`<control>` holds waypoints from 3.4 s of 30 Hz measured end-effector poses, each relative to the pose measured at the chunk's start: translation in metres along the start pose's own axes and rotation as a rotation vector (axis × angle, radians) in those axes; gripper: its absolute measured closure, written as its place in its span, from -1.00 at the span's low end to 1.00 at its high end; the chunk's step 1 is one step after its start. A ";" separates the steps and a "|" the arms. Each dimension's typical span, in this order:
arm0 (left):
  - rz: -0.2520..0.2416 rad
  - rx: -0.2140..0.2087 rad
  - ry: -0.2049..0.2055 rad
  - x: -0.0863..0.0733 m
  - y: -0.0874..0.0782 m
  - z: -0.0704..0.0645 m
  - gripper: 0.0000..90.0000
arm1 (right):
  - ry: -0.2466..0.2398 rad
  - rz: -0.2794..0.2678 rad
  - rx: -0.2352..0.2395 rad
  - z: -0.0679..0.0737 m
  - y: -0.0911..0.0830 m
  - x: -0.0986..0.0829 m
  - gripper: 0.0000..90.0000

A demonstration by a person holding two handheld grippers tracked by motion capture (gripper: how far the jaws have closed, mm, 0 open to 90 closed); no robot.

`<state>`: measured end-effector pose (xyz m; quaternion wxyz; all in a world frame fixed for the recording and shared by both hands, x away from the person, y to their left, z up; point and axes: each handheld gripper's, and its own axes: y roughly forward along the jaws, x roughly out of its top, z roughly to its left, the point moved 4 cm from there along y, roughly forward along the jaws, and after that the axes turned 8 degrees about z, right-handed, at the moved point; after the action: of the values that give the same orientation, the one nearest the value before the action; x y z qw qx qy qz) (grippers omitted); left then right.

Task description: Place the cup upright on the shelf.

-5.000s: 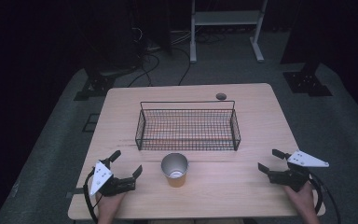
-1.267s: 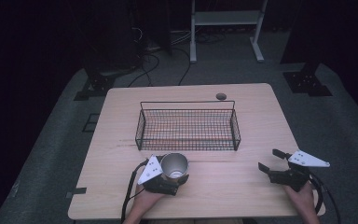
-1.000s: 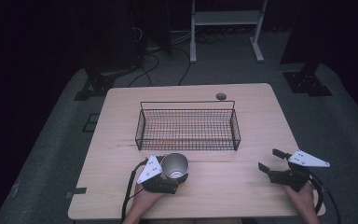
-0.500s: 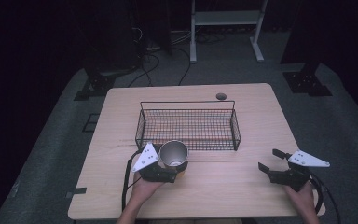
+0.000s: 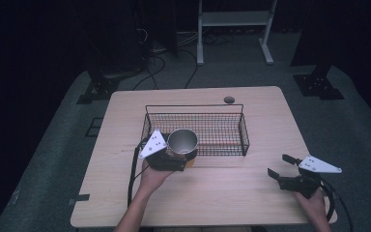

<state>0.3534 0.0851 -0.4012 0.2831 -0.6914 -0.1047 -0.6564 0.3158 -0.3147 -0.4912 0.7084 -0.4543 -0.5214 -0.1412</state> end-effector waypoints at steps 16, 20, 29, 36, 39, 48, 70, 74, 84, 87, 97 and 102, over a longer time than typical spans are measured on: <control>-0.035 0.065 -0.036 0.030 0.017 0.035 -0.72 | -0.004 -0.001 0.002 0.000 0.000 0.000 -0.69; -0.018 0.072 -0.026 0.032 0.021 0.038 -0.72 | 0.002 -0.004 0.004 0.000 0.000 0.000 -0.69; -0.014 0.086 -0.039 0.035 0.024 0.047 -0.72 | 0.002 -0.005 0.004 0.000 0.000 0.000 -0.69; 0.001 0.093 -0.038 0.041 0.026 0.054 -0.72 | 0.006 -0.005 0.005 0.000 0.000 0.000 -0.69; -0.003 0.101 -0.036 0.046 0.027 0.058 -0.72 | -0.004 -0.005 0.003 0.000 0.000 0.000 -0.69; -0.015 0.087 -0.054 0.059 0.038 0.070 -0.71 | -0.005 -0.006 0.004 0.000 0.000 0.000 -0.69; -0.020 0.002 -0.081 0.058 0.065 0.107 -0.72 | 0.001 -0.011 0.004 -0.001 0.000 0.001 -0.69; -0.028 -0.002 -0.073 0.056 0.069 0.108 -0.72 | 0.003 -0.011 0.004 -0.001 0.000 0.001 -0.69; 0.014 -0.036 -0.057 0.044 0.084 0.109 -0.72 | 0.007 -0.011 0.006 -0.001 -0.001 0.000 -0.69; 0.026 -0.044 -0.057 0.040 0.087 0.109 -0.72 | 0.000 -0.011 0.006 0.000 0.000 0.001 -0.69; 0.086 -0.075 -0.058 0.028 0.098 0.111 -0.72 | -0.001 -0.011 0.007 0.000 0.000 0.001 -0.69; 0.128 -0.089 -0.037 0.021 0.103 0.111 -0.72 | 0.000 -0.011 0.008 0.000 -0.001 0.001 -0.69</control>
<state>0.5032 0.0550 -0.4050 0.2913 -0.7208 -0.0361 -0.6280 0.3159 -0.3152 -0.4904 0.7095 -0.4485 -0.5244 -0.1433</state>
